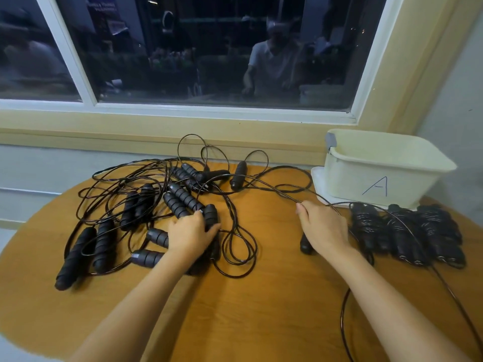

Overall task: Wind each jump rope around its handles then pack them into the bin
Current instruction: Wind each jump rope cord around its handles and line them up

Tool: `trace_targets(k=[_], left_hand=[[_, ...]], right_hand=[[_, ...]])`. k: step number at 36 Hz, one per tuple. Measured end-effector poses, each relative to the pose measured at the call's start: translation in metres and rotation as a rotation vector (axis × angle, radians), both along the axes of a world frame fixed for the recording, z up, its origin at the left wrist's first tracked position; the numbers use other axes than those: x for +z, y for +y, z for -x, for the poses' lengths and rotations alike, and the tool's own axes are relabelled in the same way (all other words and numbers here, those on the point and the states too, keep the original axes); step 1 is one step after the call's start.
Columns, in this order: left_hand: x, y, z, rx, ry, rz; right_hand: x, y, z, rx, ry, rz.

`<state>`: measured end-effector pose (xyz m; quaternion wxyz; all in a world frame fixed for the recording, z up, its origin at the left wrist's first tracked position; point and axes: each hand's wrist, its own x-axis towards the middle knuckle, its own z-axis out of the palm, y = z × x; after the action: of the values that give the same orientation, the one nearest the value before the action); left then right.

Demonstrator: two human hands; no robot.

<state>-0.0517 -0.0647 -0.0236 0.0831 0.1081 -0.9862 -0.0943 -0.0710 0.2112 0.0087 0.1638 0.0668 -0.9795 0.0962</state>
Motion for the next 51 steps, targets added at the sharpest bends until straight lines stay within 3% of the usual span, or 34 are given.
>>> trace_targets(k=[2, 4, 11, 14, 17, 21, 26, 31, 34, 39, 46, 51], left_hand=[[-0.003, 0.006, 0.001, 0.015, -0.047, 0.080], [-0.003, 0.011, 0.004, 0.017, -0.033, 0.028], [0.041, 0.008, 0.014, -0.047, -0.103, -0.540], [0.066, 0.009, 0.007, -0.109, -0.183, -0.896], [0.076, 0.012, -0.002, -0.144, -0.275, -1.221], [0.070, 0.015, -0.007, -0.180, -0.341, -1.405], [0.063, 0.024, -0.015, -0.182, -0.370, -1.503], [0.063, 0.038, -0.024, -0.110, -0.328, -1.625], [0.067, 0.043, -0.028, -0.165, -0.273, -1.626], [0.081, 0.065, -0.041, -0.316, -0.140, -1.425], [0.074, 0.088, -0.057, -0.388, -0.188, -1.442], [0.069, 0.094, -0.064, -0.372, -0.122, -1.333]], right_hand=[[0.000, 0.001, 0.007, -0.006, 0.038, -0.009], [0.002, 0.004, 0.016, -0.024, 0.063, -0.022], [0.016, 0.026, 0.038, -0.082, -0.035, -0.170], [0.011, 0.025, 0.034, 0.042, -0.030, -0.174], [0.000, 0.028, 0.023, 0.243, -0.149, -0.212], [-0.018, 0.036, 0.016, 0.392, -0.157, -0.510], [-0.024, 0.045, 0.011, 0.412, -0.018, -0.532], [-0.013, 0.047, 0.004, 0.453, 0.139, -0.117], [0.007, 0.034, -0.004, 0.390, 0.056, 0.224], [0.044, 0.011, -0.018, 0.382, -0.182, 0.723], [0.055, -0.009, -0.038, 0.363, -0.366, 1.077], [0.048, -0.010, -0.048, 0.333, -0.424, 1.109]])
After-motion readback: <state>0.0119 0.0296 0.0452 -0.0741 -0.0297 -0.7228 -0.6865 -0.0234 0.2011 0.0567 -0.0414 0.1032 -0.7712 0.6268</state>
